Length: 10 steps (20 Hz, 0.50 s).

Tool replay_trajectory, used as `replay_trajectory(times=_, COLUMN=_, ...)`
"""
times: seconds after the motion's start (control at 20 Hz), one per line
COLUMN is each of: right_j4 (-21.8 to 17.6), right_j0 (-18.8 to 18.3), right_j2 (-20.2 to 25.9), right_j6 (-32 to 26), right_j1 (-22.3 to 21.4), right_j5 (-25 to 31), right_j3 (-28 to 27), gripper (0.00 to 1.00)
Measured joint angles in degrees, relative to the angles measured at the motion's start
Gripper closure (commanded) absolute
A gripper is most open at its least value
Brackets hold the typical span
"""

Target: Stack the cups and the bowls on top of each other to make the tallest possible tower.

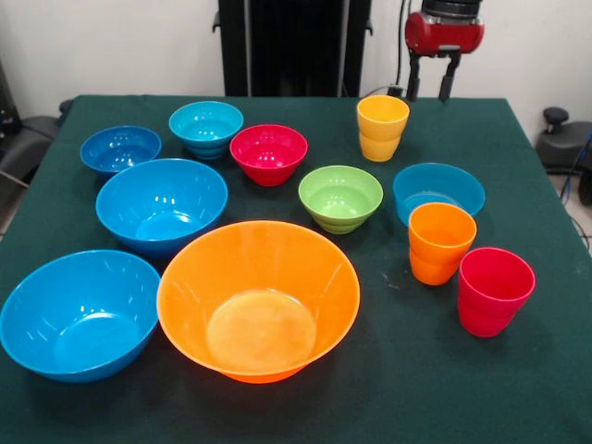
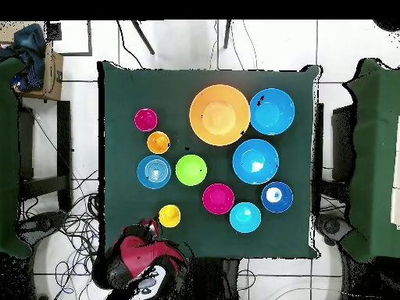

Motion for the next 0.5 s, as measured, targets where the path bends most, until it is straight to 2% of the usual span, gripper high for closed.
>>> replay_trajectory(times=0.35, right_j4=0.58, right_j0=-7.66, right_j2=3.18, right_j6=0.04, right_j1=-2.7, right_j5=9.21, right_j3=1.01, gripper=0.0)
replay_trajectory(times=0.5, right_j4=0.78, right_j0=-9.16, right_j2=3.33, right_j6=0.05, right_j1=-3.44, right_j5=11.57, right_j3=1.1, gripper=0.0)
